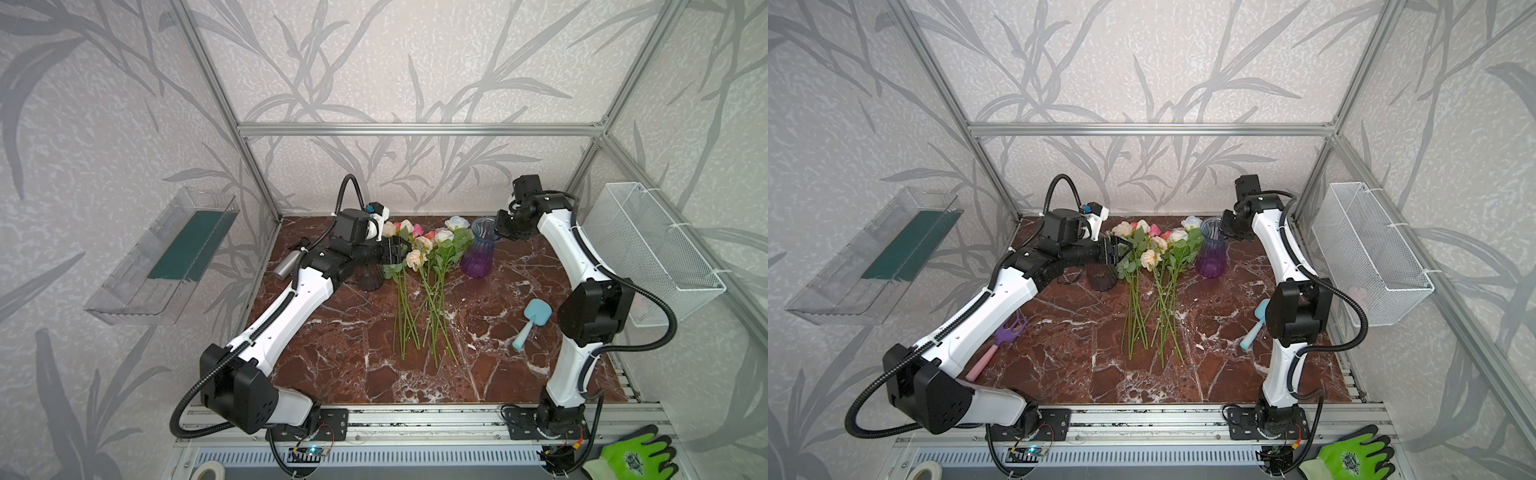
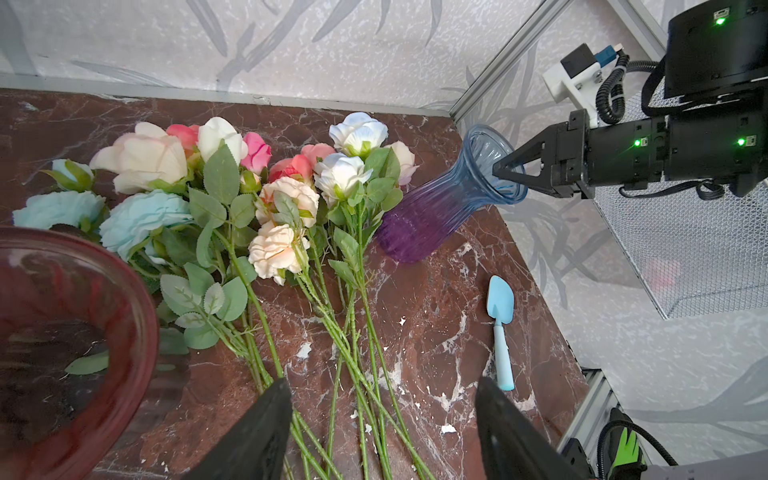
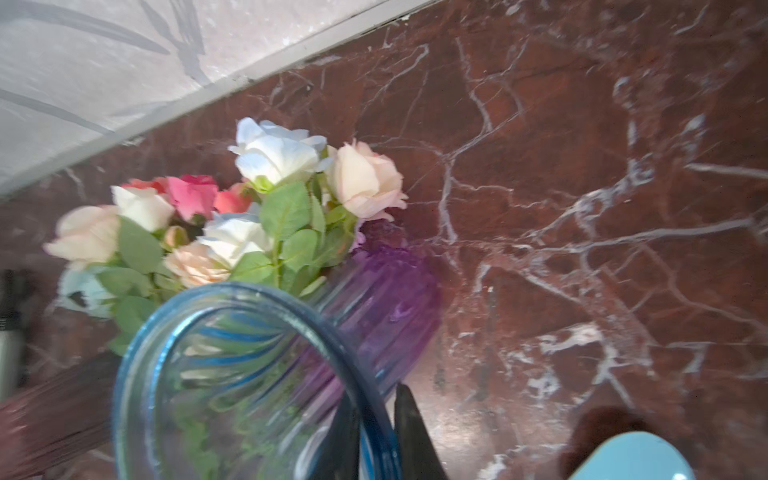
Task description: Arrange the flowers into the vase
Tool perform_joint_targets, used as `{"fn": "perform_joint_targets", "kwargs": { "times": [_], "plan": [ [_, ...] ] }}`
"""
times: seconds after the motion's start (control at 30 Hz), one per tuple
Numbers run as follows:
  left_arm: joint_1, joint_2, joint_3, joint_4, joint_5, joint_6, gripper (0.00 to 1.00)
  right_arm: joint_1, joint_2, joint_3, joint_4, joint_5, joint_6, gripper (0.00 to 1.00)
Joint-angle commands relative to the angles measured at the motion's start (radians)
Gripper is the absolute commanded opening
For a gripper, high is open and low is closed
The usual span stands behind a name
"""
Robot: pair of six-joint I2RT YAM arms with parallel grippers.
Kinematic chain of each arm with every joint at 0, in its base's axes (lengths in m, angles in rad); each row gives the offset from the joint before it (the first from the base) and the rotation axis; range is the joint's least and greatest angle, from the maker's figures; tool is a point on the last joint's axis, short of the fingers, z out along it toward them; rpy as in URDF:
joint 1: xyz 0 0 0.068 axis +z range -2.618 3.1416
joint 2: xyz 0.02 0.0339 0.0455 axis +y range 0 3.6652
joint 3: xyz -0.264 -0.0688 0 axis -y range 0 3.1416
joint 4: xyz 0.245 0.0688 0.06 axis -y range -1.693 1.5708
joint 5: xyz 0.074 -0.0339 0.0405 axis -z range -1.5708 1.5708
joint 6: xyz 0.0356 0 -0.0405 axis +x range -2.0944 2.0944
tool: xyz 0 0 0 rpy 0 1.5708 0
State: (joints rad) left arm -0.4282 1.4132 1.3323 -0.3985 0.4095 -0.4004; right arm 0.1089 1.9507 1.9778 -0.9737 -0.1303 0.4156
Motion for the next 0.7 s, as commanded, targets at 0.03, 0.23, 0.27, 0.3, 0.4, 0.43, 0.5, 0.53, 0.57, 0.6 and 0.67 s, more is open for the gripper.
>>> {"fn": "perform_joint_targets", "kwargs": {
  "times": [0.03, 0.23, 0.27, 0.3, 0.4, 0.43, 0.5, 0.53, 0.57, 0.6, 0.67],
  "plan": [
    [0.003, -0.032, -0.013, 0.006, -0.003, 0.012, 0.71, -0.008, -0.015, 0.008, -0.057, 0.014, 0.005, 0.05],
    [0.003, -0.032, -0.018, 0.016, 0.008, 0.008, 0.71, -0.014, -0.079, -0.013, -0.069, 0.016, 0.004, 0.00],
    [0.002, -0.032, -0.018, 0.019, 0.014, 0.005, 0.71, -0.021, -0.097, -0.030, -0.068, -0.005, 0.008, 0.00],
    [0.002, -0.033, -0.019, 0.021, 0.020, 0.002, 0.71, -0.027, -0.117, -0.056, -0.059, -0.035, 0.015, 0.00],
    [0.002, -0.033, -0.018, 0.024, 0.035, -0.007, 0.70, -0.040, -0.194, -0.160, -0.008, -0.130, 0.024, 0.00],
    [0.003, -0.034, -0.018, 0.026, 0.043, -0.013, 0.69, -0.040, -0.220, -0.186, -0.012, -0.132, 0.021, 0.00],
    [0.001, -0.037, -0.024, 0.042, 0.072, -0.026, 0.69, -0.040, -0.277, -0.250, -0.008, -0.139, 0.017, 0.00],
    [0.001, -0.036, -0.029, 0.051, 0.078, -0.032, 0.69, -0.040, -0.301, -0.290, -0.003, -0.144, 0.017, 0.00],
    [0.000, -0.034, -0.031, 0.057, 0.080, -0.035, 0.69, -0.044, -0.323, -0.333, 0.002, -0.152, 0.016, 0.00],
    [0.000, -0.033, -0.032, 0.057, 0.080, -0.036, 0.69, -0.047, -0.337, -0.362, 0.003, -0.160, 0.017, 0.00],
    [0.000, -0.029, -0.031, 0.056, 0.081, -0.038, 0.69, -0.049, -0.369, -0.411, -0.015, -0.173, 0.000, 0.00]
  ]
}}
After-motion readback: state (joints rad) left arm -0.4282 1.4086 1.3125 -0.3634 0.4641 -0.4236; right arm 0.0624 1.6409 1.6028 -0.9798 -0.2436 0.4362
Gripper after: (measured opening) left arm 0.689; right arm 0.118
